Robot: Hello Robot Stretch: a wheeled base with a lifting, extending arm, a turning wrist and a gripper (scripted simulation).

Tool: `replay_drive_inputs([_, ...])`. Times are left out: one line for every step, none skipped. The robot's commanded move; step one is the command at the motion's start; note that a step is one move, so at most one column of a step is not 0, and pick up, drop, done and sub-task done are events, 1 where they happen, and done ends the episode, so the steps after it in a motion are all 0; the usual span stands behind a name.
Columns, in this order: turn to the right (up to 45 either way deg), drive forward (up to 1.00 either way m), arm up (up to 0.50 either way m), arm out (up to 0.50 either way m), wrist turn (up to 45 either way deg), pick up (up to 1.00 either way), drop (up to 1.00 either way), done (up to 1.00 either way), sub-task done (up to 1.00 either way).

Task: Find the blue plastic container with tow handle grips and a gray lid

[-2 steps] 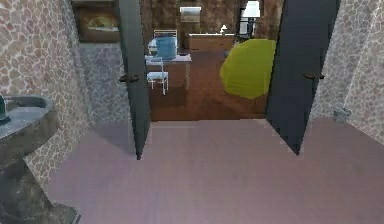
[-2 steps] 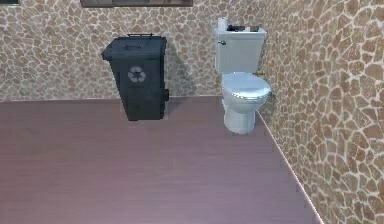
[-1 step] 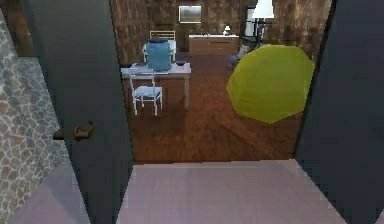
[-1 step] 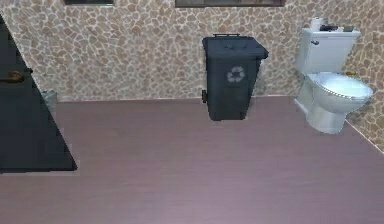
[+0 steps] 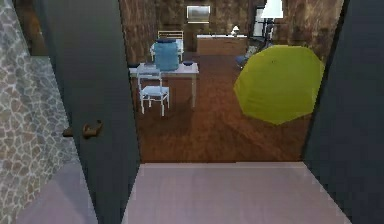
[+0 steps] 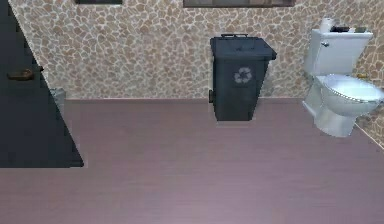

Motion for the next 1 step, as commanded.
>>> replay_drive_inputs([18.0,0.00,0.00,0.00,0.0,0.00,0.00,0.00,0.00])
